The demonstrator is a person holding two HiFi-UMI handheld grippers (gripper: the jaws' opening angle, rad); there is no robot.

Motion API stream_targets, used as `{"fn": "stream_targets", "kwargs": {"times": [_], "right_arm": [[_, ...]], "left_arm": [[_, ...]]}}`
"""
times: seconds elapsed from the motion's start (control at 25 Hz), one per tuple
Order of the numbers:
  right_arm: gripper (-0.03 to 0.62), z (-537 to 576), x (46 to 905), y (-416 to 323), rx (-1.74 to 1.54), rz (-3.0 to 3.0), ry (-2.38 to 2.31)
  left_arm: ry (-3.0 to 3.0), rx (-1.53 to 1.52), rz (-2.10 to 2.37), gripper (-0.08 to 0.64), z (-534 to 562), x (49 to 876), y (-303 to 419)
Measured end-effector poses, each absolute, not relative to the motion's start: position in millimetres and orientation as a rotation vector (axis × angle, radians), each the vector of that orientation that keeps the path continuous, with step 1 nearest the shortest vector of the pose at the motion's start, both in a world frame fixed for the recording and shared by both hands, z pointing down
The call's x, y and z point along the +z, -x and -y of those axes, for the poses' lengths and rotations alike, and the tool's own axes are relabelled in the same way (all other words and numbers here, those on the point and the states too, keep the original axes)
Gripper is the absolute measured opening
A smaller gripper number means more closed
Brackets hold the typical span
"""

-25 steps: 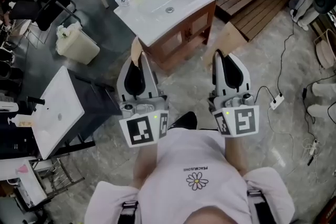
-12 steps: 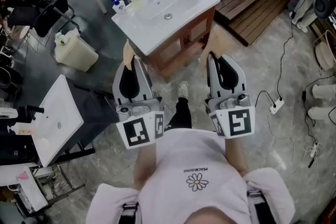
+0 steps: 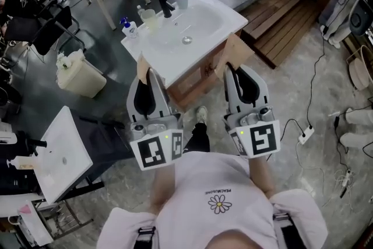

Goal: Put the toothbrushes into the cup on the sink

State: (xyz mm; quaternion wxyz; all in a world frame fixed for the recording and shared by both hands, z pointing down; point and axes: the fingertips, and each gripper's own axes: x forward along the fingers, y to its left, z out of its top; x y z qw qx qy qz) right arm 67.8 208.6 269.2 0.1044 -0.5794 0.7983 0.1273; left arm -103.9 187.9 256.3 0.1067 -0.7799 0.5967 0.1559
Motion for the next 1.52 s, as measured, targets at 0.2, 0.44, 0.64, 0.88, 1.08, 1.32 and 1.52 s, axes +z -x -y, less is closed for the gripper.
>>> {"fn": "stream_targets", "kwargs": {"times": [0.2,0.44,0.64,0.88,1.08,1.32,1.52], "right_arm": [[0.031,-136,257,-67,0.358,-2.353,1.698],[0.031,-40,235,-64,0.359,-2.351,1.698],[0.031,35,227,-53,0.356,-2.366,1.701],[0.031,99,232,-43,0.314,-2.393,1.708],[0.031,128,233,-47,0.306,-2.394,1.707],[0.026,148,237,-50,0.301,-2.415,1.667],[0.026,162,244,-51,0.289,-2.449,1.632]], "left_arm": [[2.317,0.486,-1.739,0.035,-116,242,102],[2.286,0.497,-1.711,0.035,-27,217,101],[2.296,0.482,-1.728,0.035,47,217,111],[2.295,0.459,-1.785,0.035,107,224,126],[2.283,0.409,-1.795,0.035,130,229,118],[2.248,0.406,-1.837,0.035,151,231,113],[2.222,0.403,-1.874,0.035,159,233,111]]}}
